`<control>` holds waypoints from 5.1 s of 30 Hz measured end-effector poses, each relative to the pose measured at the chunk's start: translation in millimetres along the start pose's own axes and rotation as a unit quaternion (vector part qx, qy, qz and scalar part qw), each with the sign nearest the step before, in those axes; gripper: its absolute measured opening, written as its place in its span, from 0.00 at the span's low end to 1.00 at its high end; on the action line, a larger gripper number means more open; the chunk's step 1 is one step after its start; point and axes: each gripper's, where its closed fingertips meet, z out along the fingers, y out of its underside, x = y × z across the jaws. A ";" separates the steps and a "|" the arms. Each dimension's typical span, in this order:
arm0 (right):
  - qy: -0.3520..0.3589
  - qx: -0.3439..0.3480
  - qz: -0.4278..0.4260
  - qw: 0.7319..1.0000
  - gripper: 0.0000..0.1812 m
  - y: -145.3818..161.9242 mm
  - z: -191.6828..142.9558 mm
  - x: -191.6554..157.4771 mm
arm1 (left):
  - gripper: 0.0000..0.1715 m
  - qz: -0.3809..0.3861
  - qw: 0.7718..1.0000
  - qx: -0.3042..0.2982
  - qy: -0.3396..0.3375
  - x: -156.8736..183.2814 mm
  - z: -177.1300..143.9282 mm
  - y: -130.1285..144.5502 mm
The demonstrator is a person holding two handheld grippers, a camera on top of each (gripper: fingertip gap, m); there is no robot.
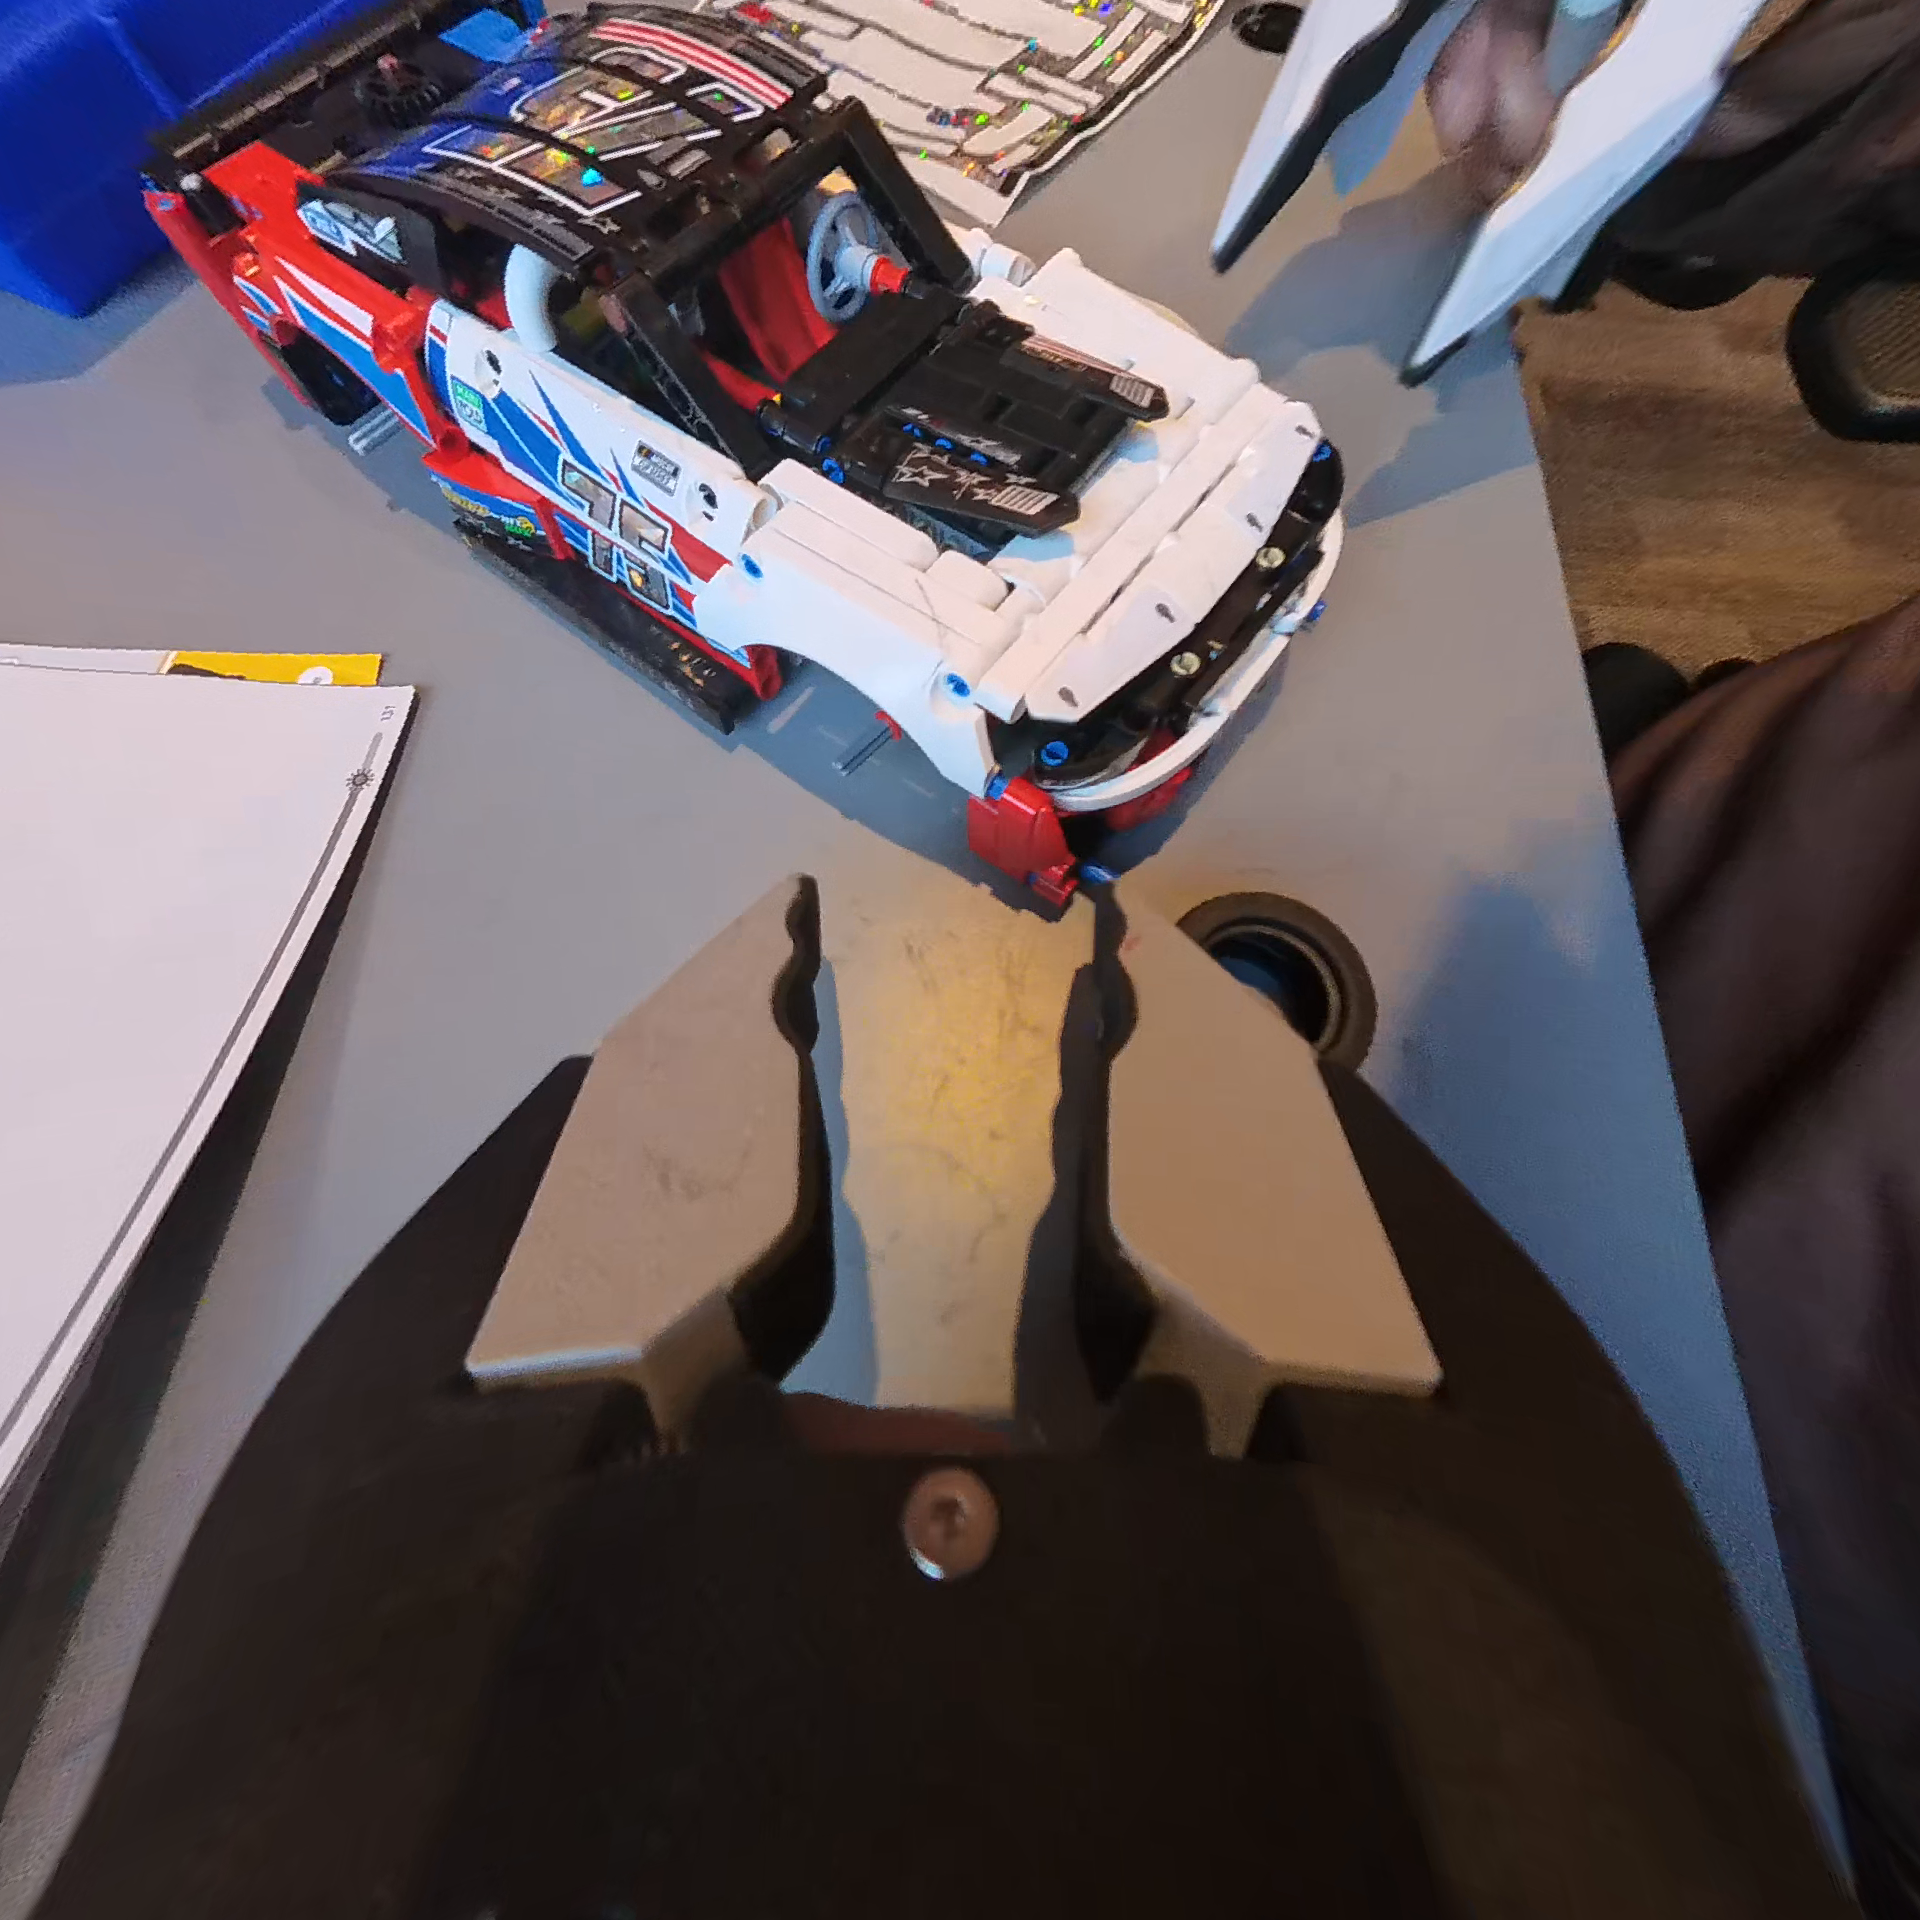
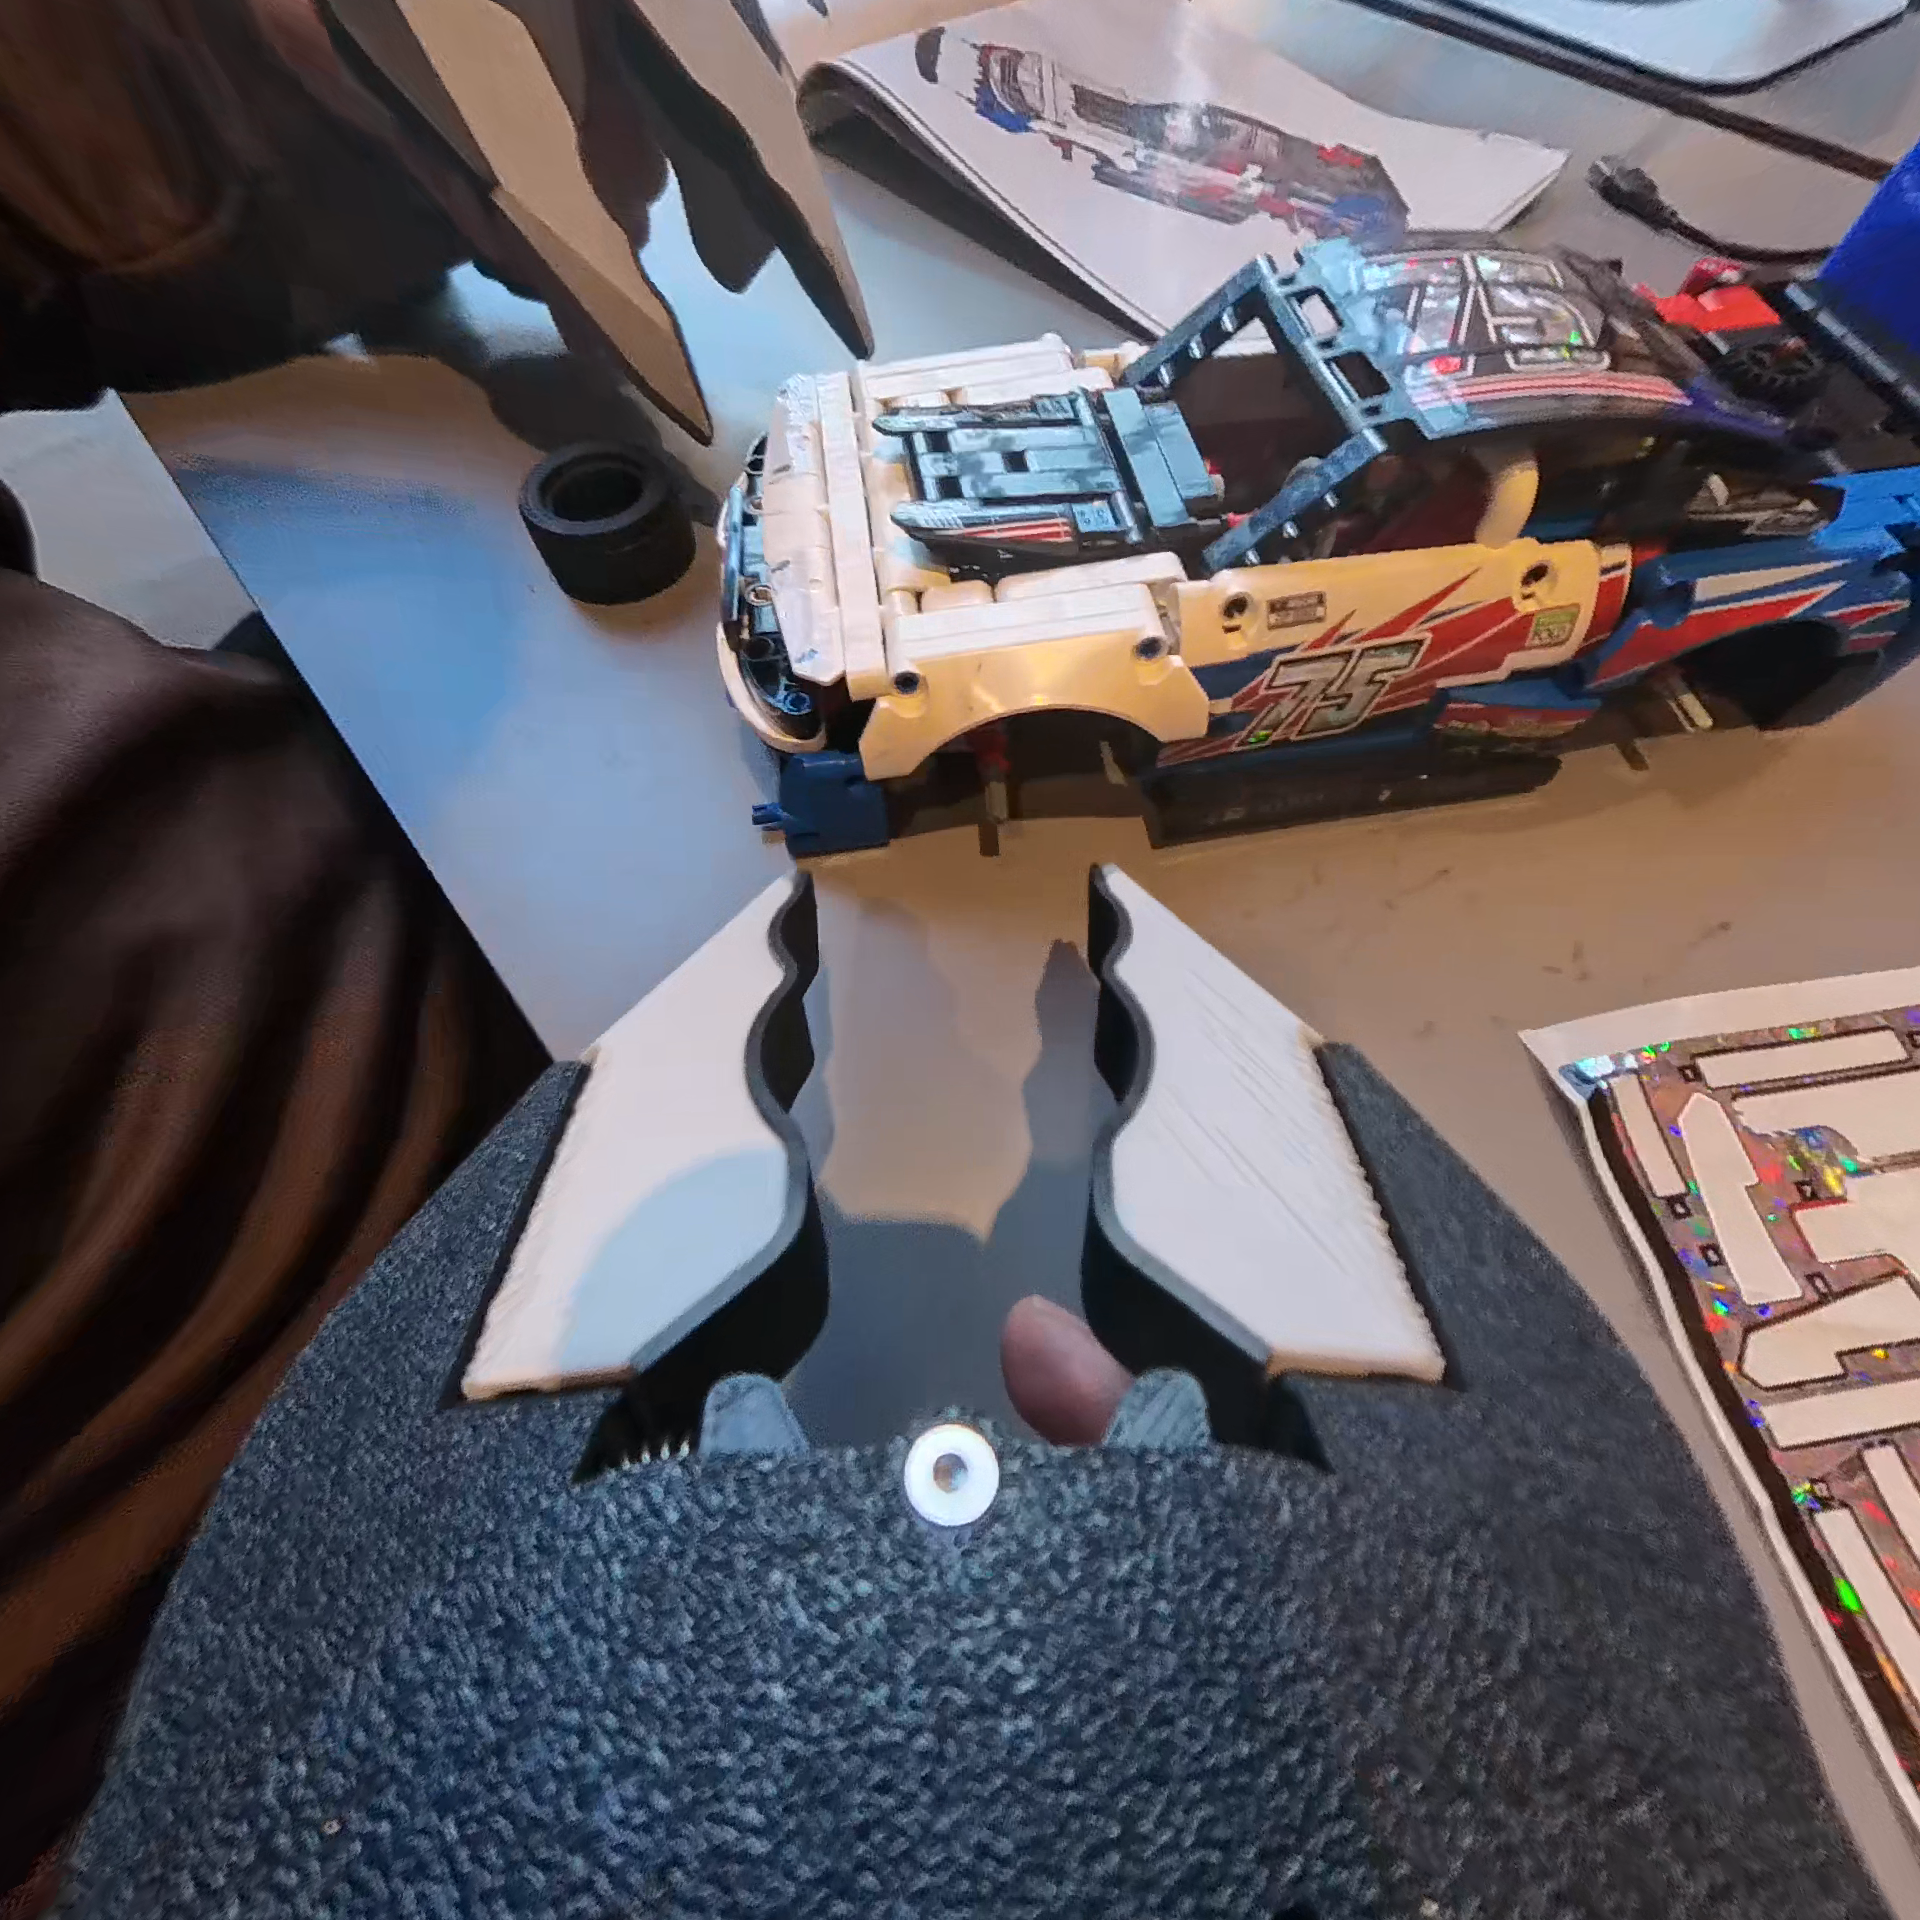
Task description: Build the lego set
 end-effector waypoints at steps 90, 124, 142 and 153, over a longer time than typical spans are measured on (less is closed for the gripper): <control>-0.112 -0.033 0.041 0.992 0.24 -3.0 18.8 -22.3 | 0.25 -0.046 0.999 -0.025 0.002 2.2 10.4 14.6; -0.107 -0.033 0.048 0.993 0.25 -8.2 24.5 -17.7 | 0.22 -0.013 0.999 0.025 0.020 1.2 9.4 -6.6; -0.101 -0.050 -0.018 0.994 0.27 -7.5 33.7 -20.9 | 0.17 0.018 0.990 0.028 0.135 13.8 17.3 -13.9; -0.083 -0.030 -0.014 0.996 0.28 -15.6 15.2 -4.7 | 0.26 0.001 0.998 -0.015 0.055 2.8 9.5 -15.7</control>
